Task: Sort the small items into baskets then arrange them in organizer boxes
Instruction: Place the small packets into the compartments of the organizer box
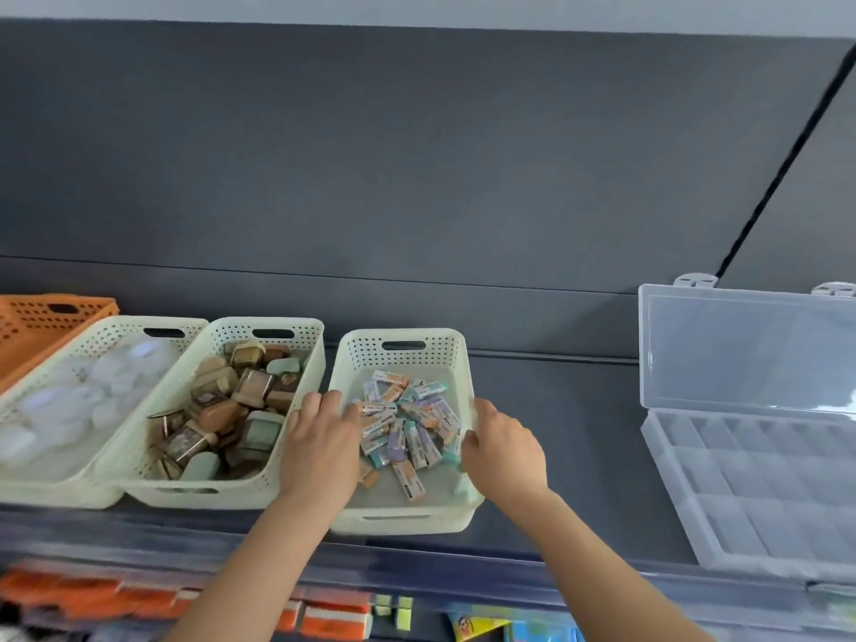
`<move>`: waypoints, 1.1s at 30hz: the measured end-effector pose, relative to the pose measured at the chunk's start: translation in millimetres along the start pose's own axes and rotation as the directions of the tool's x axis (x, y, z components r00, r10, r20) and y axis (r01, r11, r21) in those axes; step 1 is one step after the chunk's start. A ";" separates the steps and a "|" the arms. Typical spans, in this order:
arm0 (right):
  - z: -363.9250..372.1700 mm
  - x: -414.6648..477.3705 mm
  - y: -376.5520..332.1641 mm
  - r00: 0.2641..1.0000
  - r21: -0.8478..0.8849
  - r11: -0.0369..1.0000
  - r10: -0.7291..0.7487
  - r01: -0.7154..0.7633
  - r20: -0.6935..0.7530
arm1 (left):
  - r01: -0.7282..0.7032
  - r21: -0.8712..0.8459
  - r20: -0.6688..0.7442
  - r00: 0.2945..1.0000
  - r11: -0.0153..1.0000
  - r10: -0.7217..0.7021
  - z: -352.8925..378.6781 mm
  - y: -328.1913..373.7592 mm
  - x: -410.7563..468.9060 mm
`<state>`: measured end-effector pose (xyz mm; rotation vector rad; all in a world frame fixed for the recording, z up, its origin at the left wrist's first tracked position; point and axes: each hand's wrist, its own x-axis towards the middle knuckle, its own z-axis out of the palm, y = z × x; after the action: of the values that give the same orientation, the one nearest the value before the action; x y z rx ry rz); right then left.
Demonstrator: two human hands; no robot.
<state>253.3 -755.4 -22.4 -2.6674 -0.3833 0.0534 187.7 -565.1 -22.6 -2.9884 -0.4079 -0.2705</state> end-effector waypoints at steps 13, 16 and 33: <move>-37.6 -10.4 57.1 0.990 0.004 0.996 0.086 -0.086 -0.108 | 0.100 -0.426 0.096 0.993 0.899 -0.065 -7.0 56.3 21.1; -54.9 -12.4 76.8 0.986 -0.007 0.995 0.100 -0.102 -0.132 | 0.061 -0.441 0.088 0.996 0.895 -0.024 -14.1 80.2 26.9; -95.7 -22.1 198.6 0.999 -0.022 0.999 -0.047 0.047 0.013 | 0.054 -0.344 0.103 0.995 0.937 -0.020 -13.9 189.4 13.4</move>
<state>293.0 -973.4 -22.6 -2.6795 -0.4530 0.0516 250.4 -744.9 -23.1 -3.3542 -0.4713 -0.2198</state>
